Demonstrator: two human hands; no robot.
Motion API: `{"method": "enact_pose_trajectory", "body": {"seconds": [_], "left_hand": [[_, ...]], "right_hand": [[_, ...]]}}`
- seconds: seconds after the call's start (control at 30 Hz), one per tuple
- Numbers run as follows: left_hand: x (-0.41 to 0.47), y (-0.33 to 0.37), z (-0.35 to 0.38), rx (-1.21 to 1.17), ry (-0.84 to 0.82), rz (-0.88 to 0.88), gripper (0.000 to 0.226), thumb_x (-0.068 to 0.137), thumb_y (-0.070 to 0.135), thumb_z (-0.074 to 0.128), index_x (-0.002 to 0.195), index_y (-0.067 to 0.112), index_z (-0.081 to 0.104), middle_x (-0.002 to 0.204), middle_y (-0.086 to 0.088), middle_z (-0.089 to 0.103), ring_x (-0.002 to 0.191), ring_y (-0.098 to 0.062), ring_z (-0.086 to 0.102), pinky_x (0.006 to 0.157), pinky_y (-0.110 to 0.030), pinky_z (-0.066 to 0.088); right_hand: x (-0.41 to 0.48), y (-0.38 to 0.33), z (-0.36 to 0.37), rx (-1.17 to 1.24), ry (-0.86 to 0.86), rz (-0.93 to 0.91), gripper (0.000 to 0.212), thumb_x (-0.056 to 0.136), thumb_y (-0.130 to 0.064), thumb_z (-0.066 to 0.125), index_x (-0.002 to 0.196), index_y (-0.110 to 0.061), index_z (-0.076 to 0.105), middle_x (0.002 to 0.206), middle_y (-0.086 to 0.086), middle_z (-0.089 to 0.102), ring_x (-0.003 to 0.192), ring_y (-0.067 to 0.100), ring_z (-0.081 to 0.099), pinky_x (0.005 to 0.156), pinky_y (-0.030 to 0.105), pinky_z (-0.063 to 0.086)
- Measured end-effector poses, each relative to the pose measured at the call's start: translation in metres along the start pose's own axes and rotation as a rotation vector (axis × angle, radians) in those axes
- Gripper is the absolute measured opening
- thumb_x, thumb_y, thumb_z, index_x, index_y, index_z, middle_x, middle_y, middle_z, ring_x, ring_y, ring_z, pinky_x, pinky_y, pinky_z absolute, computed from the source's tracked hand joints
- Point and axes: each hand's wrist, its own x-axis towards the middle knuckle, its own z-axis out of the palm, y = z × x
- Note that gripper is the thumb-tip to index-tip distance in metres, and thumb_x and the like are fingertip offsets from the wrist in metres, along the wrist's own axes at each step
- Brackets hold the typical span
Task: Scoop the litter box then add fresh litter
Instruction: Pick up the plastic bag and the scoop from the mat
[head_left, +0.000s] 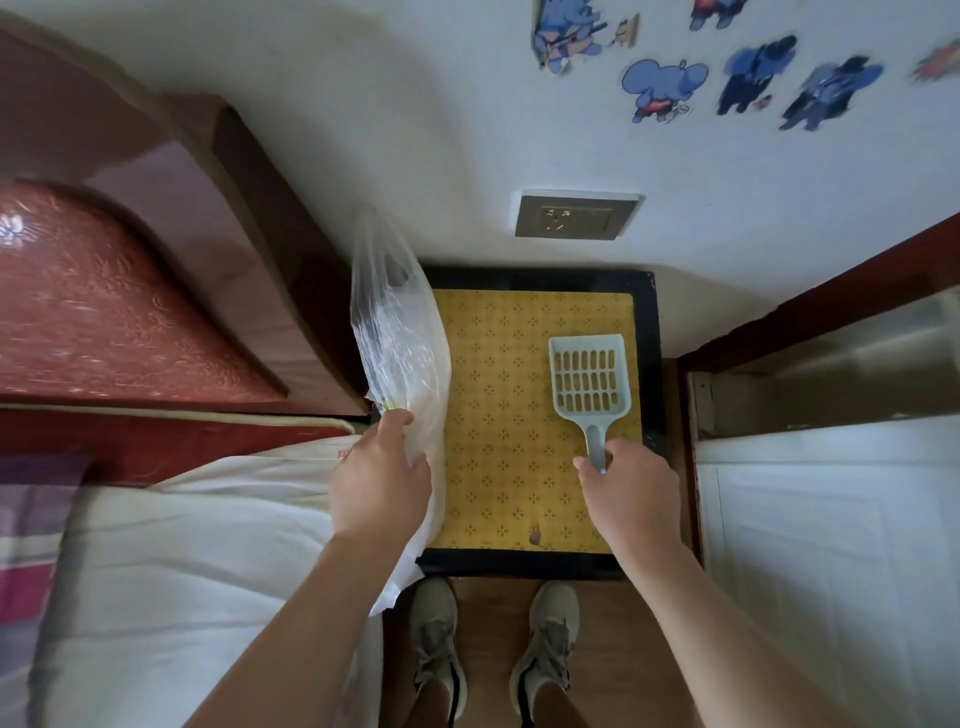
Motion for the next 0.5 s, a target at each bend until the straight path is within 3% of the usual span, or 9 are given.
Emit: {"method": "enact_pose_trajectory", "body": {"seconds": [0.23,0.5], "left_hand": [[-0.010,0.007,-0.029,-0.045,0.040,0.045,0.041,0.087,0.015,0.066,0.127,0.016,0.055,0.105,-0.003,0.068,0.089,-0.027,0.064,0.067,-0.030,0.041],[-0.047,0.024,-0.096,-0.101,0.067,0.115,0.042,0.087,0.012,0.064,0.128,0.015,0.054,0.106,-0.004,0.068,0.086,-0.025,0.062,0.066,-0.032,0.041]], "right_hand": [[-0.018,-0.015,-0.021,0.012,0.045,-0.043,0.024,0.090,-0.041,0.067,0.077,-0.021,0.065,0.063,-0.011,0.058,0.054,0.003,0.055,0.048,0.014,0.035],[-0.071,-0.041,-0.089,0.009,0.141,-0.097,0.027,0.091,-0.040,0.064,0.072,-0.022,0.060,0.060,-0.008,0.054,0.051,0.005,0.052,0.047,0.016,0.031]]}}
